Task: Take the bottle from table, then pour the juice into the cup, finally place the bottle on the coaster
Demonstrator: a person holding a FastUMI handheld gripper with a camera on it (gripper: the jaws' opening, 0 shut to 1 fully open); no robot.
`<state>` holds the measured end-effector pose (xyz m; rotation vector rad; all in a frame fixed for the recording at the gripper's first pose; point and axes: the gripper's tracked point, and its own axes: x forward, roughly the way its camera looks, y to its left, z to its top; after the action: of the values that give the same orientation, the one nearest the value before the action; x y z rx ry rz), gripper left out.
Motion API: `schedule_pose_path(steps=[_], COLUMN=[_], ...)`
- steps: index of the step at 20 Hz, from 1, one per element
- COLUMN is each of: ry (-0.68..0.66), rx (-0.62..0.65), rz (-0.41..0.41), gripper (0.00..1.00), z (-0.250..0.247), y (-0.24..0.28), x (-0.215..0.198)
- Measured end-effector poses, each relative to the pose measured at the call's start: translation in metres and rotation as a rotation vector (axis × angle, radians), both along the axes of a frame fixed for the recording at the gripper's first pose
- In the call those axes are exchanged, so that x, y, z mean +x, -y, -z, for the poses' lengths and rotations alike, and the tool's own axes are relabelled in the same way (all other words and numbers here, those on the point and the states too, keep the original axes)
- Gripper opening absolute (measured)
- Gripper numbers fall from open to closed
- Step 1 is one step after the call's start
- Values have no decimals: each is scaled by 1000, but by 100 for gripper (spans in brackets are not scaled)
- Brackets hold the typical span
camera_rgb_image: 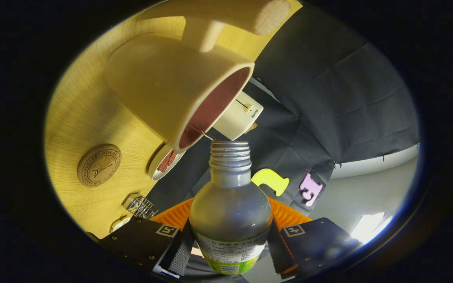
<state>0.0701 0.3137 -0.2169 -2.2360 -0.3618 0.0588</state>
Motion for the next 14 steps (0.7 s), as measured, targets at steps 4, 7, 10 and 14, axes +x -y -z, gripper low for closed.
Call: schedule_pose_path(steps=[4,7,10,14], ry=[-12,-18,-29,-37], rx=[-2,-3,3,21], rz=[8,9,18,26], gripper=[80,80,80,80], z=[3,3,5,9], y=[1,0,1,3], x=[-1,-2,-2,-1])
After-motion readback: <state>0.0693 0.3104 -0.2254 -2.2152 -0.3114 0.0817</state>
